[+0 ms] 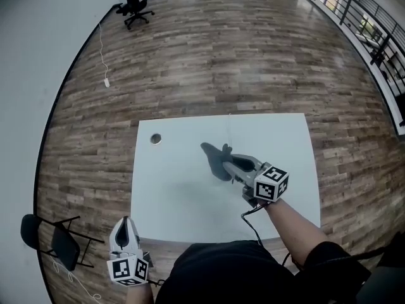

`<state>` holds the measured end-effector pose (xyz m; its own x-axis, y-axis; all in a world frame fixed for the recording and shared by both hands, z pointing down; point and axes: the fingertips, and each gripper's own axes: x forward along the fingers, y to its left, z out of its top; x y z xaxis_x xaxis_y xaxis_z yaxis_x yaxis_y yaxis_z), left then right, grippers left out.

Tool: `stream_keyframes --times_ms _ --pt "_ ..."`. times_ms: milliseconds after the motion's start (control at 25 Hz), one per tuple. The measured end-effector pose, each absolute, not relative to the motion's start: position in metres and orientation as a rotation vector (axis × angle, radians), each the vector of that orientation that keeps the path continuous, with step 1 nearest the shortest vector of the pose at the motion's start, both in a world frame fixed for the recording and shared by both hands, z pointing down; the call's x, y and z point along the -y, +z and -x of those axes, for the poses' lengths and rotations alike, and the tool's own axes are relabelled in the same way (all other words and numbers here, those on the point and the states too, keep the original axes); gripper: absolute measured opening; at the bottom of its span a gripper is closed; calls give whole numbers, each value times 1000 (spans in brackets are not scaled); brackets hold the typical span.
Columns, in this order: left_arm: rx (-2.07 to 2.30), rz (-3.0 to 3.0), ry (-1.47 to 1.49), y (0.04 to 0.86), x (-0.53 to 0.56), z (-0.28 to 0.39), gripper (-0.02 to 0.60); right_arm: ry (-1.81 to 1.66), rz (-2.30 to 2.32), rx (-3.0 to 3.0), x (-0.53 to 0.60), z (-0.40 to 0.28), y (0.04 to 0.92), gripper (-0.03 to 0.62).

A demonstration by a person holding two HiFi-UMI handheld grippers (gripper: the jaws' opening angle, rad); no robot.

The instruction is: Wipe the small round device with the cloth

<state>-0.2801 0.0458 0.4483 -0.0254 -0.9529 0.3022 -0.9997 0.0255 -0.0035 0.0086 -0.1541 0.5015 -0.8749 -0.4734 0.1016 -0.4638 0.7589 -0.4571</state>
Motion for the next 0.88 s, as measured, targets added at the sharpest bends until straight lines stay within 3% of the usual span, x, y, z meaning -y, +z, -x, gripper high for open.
stream_keyframes --times_ms 200,360,880 --pt "2075 -2037 333 448 -42 278 8 -55 1270 -3116 194 -44 498 78" --pt "2078 -2040 342 445 -45 277 8 29 1203 -3459 175 -22 566 78" --pt "2090 -2008 346 445 -53 282 8 -593 1227 -3442 156 -44 630 78"
